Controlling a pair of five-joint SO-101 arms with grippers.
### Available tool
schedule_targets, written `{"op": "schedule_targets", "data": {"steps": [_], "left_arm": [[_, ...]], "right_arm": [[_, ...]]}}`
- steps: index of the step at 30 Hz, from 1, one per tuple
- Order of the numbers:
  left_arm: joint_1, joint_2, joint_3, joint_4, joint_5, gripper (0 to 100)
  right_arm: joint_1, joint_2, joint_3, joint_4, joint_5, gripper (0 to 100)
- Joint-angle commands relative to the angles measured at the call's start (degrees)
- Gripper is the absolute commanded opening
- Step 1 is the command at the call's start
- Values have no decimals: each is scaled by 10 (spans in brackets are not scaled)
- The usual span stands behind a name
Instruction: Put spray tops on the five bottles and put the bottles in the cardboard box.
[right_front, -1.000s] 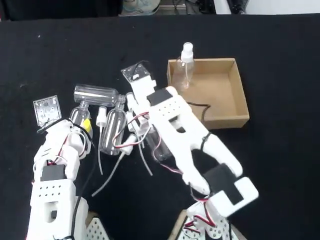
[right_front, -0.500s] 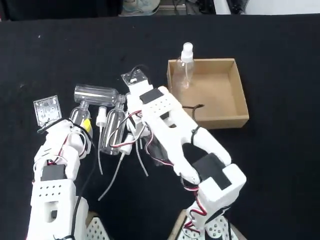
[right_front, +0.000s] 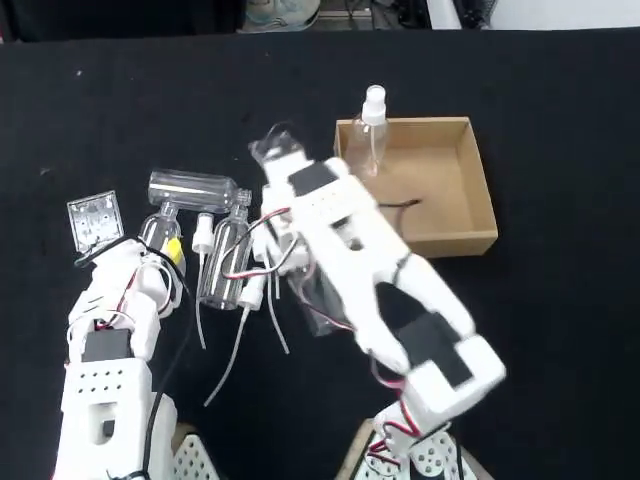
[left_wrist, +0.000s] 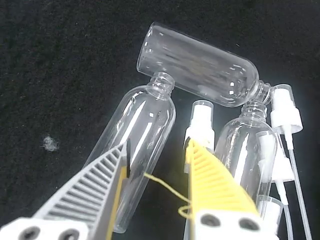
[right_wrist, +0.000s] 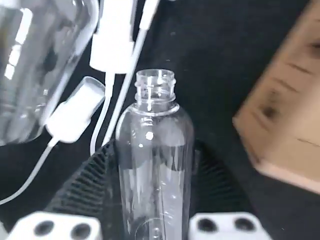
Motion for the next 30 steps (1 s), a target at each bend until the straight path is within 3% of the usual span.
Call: {"op": "schedule_targets", "data": {"steps": [1,6,12,18,23,30], "left_arm": [[-7,-11,-7,-6,0,188],[-7,-11,-7,-8,0,188],[-7,-11,-7,-8,0,188],[-7,-11,-7,-9,0,188],[-7,-11,-7,-7,0,188],[-7,-11,-4,-7,1,188]], "right_arm": [[17,-110,-41,58,29,54],[97,-227,-52,124,87,54],[370,-274,-74,184,165,51],[600,-241,-43,97,267,53],[683,-136,-37,19,315,54],[712,50,-102,8,342,116]]}}
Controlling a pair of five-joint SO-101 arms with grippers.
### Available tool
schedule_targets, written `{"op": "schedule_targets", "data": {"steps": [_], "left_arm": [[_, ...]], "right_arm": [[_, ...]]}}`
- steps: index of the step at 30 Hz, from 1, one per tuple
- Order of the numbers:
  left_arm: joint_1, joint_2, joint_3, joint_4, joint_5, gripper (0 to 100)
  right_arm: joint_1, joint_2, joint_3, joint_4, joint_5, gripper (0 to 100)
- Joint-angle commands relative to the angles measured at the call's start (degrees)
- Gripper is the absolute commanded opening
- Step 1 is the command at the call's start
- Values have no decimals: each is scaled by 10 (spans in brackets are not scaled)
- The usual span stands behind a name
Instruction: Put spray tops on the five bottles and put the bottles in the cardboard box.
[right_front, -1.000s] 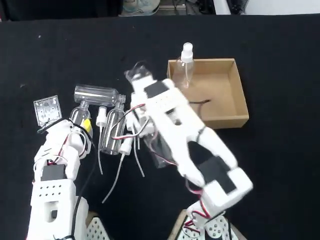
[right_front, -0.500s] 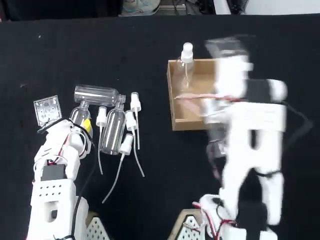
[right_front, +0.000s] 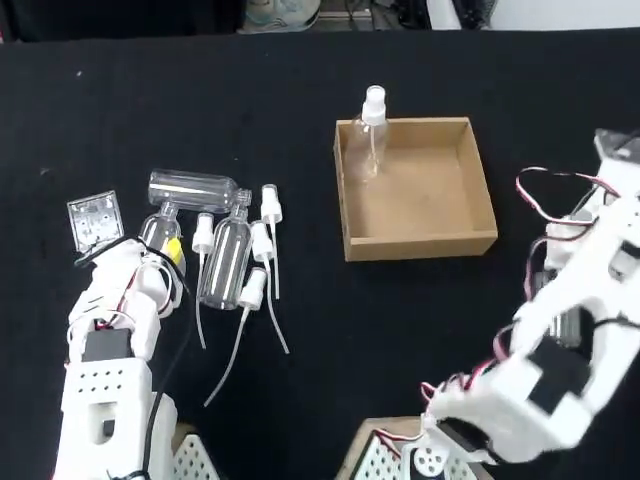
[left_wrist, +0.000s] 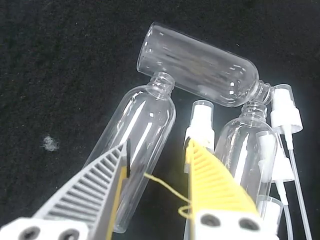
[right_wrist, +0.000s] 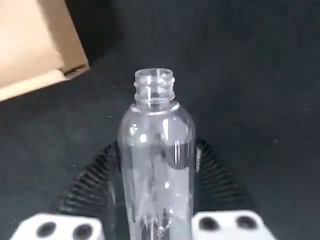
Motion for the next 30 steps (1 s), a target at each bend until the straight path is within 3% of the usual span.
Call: {"op": "schedule_targets", "data": {"steps": [1,9,15,20,23,30], "left_arm": [[-7,-11,-4,-7,1,188],[-7,-11,-4,-7,1,188],[-7,-11,-4,-7,1,188],[-7,-11,-5,-7,1,188],[-7,-11,-5,-6,1,188],[-7,-11,-7,-6,1,188]], "right_arm": [[18,70,-65,-12,9,131],[17,160,-149,1,11,161],[18,179,-149,22,40,319],[18,179,-187,54,41,289],[19,180,-212,97,81,289],[16,193,-178,142,109,286]]}}
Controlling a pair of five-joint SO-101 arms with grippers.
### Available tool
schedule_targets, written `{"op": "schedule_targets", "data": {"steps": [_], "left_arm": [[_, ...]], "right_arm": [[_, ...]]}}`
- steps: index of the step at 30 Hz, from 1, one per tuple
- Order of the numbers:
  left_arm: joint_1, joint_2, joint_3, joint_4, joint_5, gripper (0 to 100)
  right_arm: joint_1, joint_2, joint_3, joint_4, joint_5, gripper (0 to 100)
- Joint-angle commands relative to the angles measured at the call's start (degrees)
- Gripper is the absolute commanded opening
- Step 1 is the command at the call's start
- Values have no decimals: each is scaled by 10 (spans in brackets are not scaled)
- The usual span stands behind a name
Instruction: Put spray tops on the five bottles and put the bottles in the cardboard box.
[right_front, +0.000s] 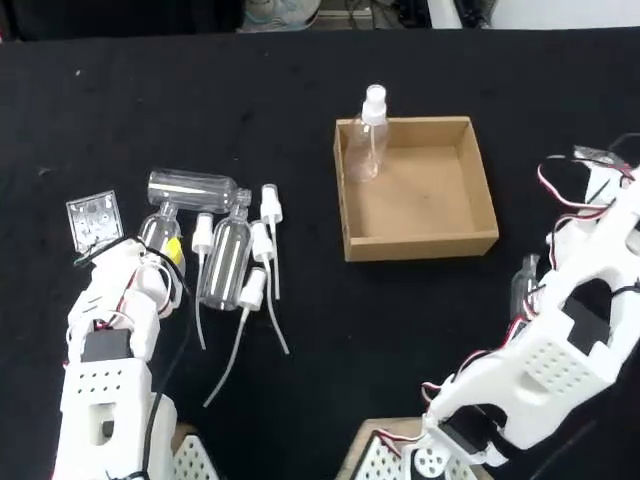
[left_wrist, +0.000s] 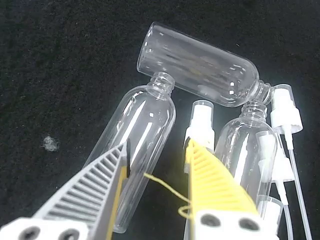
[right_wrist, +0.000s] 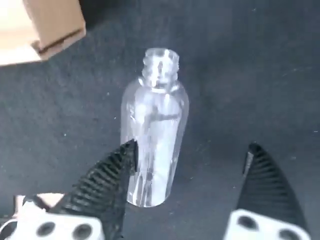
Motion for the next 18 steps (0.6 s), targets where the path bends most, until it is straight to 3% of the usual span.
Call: {"op": "schedule_targets", "data": {"steps": [1,14,18], "left_arm": [[-7,-11,-7,-6,1,188],[-7,-11,-6,-7,1,188],[-7,-11,-7,-7,1,188]], "right_arm": [[4,8,7,11,5,286],[-24,92,-4,11,-18,285],[-22,100,-4,13,-16,234]]}}
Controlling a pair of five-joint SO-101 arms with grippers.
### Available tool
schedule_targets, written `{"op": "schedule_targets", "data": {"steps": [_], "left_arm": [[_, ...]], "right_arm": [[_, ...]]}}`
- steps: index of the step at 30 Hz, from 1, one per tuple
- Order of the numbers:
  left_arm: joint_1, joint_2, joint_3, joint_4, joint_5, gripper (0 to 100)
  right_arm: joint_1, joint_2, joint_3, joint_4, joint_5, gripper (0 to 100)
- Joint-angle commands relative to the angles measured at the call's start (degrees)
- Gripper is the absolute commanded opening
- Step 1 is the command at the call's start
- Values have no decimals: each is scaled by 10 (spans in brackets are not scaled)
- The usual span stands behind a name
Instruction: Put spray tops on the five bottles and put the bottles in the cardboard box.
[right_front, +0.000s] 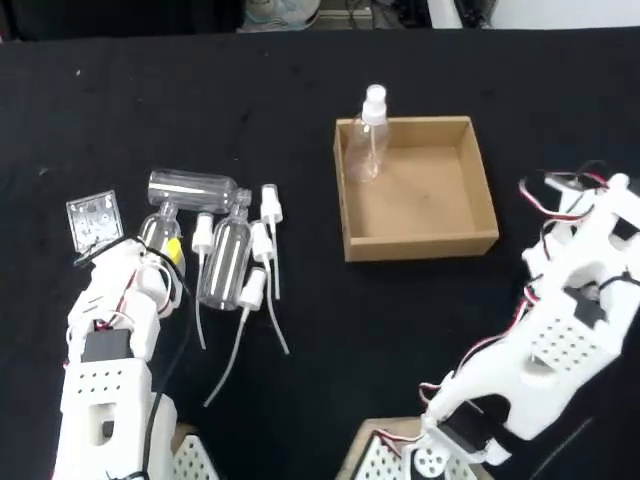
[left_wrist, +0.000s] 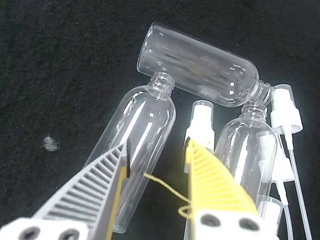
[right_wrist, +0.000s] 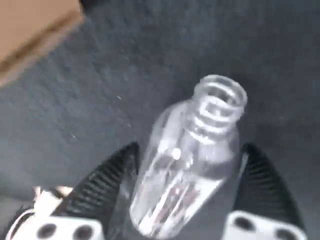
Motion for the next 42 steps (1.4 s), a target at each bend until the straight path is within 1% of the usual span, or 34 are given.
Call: {"op": "schedule_targets", "data": {"steps": [1,3,9,11,15,18,24,27,38,42], "left_arm": [[-7,-11,-7,-7,1,188],[-7,-11,-7,-7,1,188],[-7,-11,-7,-7,1,188],[-7,-11,-7,-7,1,188],[-7,-11,-6,-6,1,188],[-7,-11,-5,-6,1,188],[-7,-11,-5,-6,1,188],[-7,-11,-5,-6,1,188],[-7,-11,-5,-8,1,188],[-7,-11,-6,-7,1,188]], "right_arm": [[-2,-3,-11,5,-4,225],[6,-6,-15,5,-4,206],[25,-22,-95,1,-1,64],[25,-16,-143,-2,-1,47],[26,28,-225,-61,-2,47],[25,85,-261,-69,-3,65],[18,166,-371,40,-3,210],[20,171,-408,41,-6,251],[17,175,-434,38,1,237],[20,175,-422,38,43,237]]}}
